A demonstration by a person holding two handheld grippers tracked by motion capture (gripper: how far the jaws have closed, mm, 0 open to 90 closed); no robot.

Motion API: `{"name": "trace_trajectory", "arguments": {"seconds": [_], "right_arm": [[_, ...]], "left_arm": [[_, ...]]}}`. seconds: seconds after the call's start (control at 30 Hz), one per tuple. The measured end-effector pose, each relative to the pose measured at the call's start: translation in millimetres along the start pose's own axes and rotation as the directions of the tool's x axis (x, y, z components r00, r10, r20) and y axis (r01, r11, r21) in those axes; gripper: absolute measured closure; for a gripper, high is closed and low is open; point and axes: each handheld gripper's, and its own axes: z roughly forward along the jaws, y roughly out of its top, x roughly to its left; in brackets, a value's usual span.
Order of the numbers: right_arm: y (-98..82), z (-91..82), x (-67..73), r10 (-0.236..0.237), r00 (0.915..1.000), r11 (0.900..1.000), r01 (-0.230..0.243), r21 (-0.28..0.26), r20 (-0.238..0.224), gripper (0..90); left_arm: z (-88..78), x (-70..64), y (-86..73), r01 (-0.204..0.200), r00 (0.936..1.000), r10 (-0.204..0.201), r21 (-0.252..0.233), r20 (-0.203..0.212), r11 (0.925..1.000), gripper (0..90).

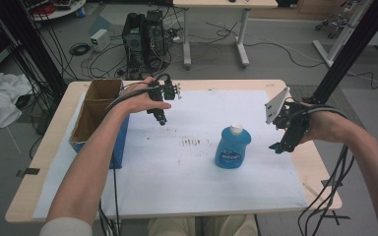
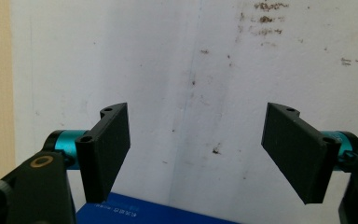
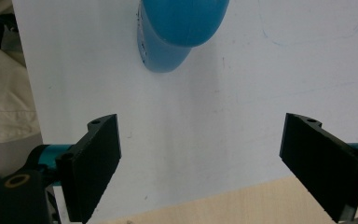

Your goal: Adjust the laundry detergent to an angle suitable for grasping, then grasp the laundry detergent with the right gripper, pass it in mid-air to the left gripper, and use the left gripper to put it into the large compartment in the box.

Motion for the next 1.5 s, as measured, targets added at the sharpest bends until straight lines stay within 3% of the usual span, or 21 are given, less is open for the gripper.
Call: {"name": "trace_trajectory", "arguments": {"seconds": [0.17, 0.27, 0.3, 0.43, 0.73, 0.77, 0.8, 0.87, 0.93, 0.97, 1.0, 1.03, 1.13, 1.17, 1.23, 1.27, 1.3, 1.33, 1.37, 1.4, 1.5], "right_arm": [[-0.2, -0.3, 0.0, -0.002, 1.0000, 1.000, 0.002, -0.003, 0.001, 11.7], [-0.2, -0.4, 0.0, -0.001, 1.0000, 1.000, 0.001, -0.004, 0.001, 11.6], [1.1, 2.0, -1.5, 0.002, 1.0000, 1.000, -0.002, 0.000, 0.001, 11.6], [1.3, -5.7, 5.0, 0.004, 1.0000, 1.000, -0.004, -0.019, 0.004, 11.6], [1.1, -6.1, 5.7, 0.008, 1.0000, 1.000, -0.008, -0.020, 0.001, 11.6], [2.9, -5.8, 8.7, 0.002, 1.0000, 0.999, -0.002, -0.041, -0.003, 11.6], [0.8, -2.4, 2.1, 0.005, 1.0000, 1.000, -0.006, -0.010, -0.006, 11.7], [3.6, -0.9, 10.0, 0.011, 0.9997, 0.997, -0.013, -0.075, -0.022, 11.6], [3.7, -0.4, 9.9, 0.009, 0.9997, 0.997, -0.011, -0.078, -0.024, 11.6], [3.8, 0.2, 10.3, 0.013, 0.9996, 0.997, -0.015, -0.079, -0.024, 11.6], [0.5, 1.0, -0.4, -0.001, 1.0000, 1.000, 0.001, -0.001, 0.002, 11.6], [3.8, 0.5, 10.5, 0.014, 0.9996, 0.997, -0.016, -0.081, -0.025, 11.6], [3.4, -1.9, 9.4, 0.009, 0.9998, 0.997, -0.010, -0.071, -0.019, 11.6], [4.1, 2.5, 12.4, 0.012, 0.9994, 0.995, -0.015, -0.100, -0.032, 11.7], [3.1, -4.6, 9.0, 0.006, 1.0000, 0.999, -0.006, -0.052, -0.008, 11.6], [4.8, 5.0, 16.8, 0.026, 0.9989, 0.986, -0.032, -0.166, -0.038, 11.6], [4.8, 3.1, 15.2, 0.018, 0.9993, 0.990, -0.022, -0.136, -0.034, 11.6], [3.3, -3.7, 9.3, 0.006, 0.9999, 0.998, -0.007, -0.060, -0.011, 11.6], [4.7, 5.7, 16.6, 0.026, 0.9989, 0.984, -0.032, -0.177, -0.040, 11.6], [4.7, 5.4, 16.9, 0.029, 0.9988, 0.985, -0.036, -0.172, -0.040, 11.6], [3.9, 15.4, 16.5, 0.050, 0.9972, 0.972, -0.061, -0.227, -0.056, 11.6]], "left_arm": [[-8.7, -3.1, -0.7, 0.001, 0.9999, -0.001, -0.008, -0.010, 1.0000, 23.7], [3.7, 1.8, 0.4, -0.010, 0.9999, 0.010, 0.007, 0.005, 0.9999, 23.7], [-9.5, -3.0, -0.6, -0.004, 0.9999, 0.004, -0.009, -0.011, 0.9999, 23.7], [-13.5, -3.8, 2.3, -0.001, 1.0000, 0.000, -0.020, -0.008, 0.9998, 23.7], [-13.9, -5.4, 5.4, -0.008, 1.0000, 0.008, -0.021, -0.006, 0.9998, 23.7], [-5.7, -2.5, -0.8, -0.002, 1.0000, 0.002, 0.002, -0.004, 1.0000, 23.7], [-13.9, -5.6, 4.8, -0.007, 0.9999, 0.007, -0.018, -0.008, 0.9998, 23.7], [-13.2, -5.5, 6.6, -0.010, 0.9999, 0.010, -0.019, -0.003, 0.9998, 23.7], [-13.0, -5.5, 6.6, -0.007, 1.0000, 0.007, -0.022, -0.004, 0.9997, 23.7], [1.9, 0.9, 0.0, -0.003, 1.0000, 0.003, 0.002, 0.003, 1.0000, 23.7], [-13.0, -5.4, 6.6, -0.007, 1.0000, 0.006, -0.021, -0.004, 0.9997, 23.7], [-13.3, -5.3, 6.6, -0.011, 0.9999, 0.011, -0.018, -0.002, 0.9998, 23.7], [-13.9, -5.8, 6.9, -0.009, 1.0000, 0.009, -0.021, -0.004, 0.9997, 23.7], [-13.2, -5.7, 6.3, -0.009, 1.0000, 0.009, -0.022, -0.003, 0.9997, 23.7], [-15.0, -6.2, 5.9, -0.008, 1.0000, 0.008, -0.029, -0.004, 0.9996, 23.7], [-14.6, -6.3, 6.3, -0.006, 1.0000, 0.006, -0.027, -0.006, 0.9996, 23.7], [-13.4, -5.6, 6.2, -0.009, 1.0000, 0.009, -0.022, -0.004, 0.9997, 23.7], [-15.4, -6.1, 5.9, -0.007, 1.0000, 0.007, -0.026, -0.004, 0.9996, 23.7], [-15.3, -6.0, 5.9, -0.008, 1.0000, 0.008, -0.027, -0.003, 0.9996, 23.7], [-16.1, -6.5, 6.1, -0.010, 0.9999, 0.009, -0.032, -0.008, 0.9994, 23.7], [-16.1, -6.6, 6.2, -0.009, 0.9999, 0.009, -0.034, -0.008, 0.9994, 23.7]]}}
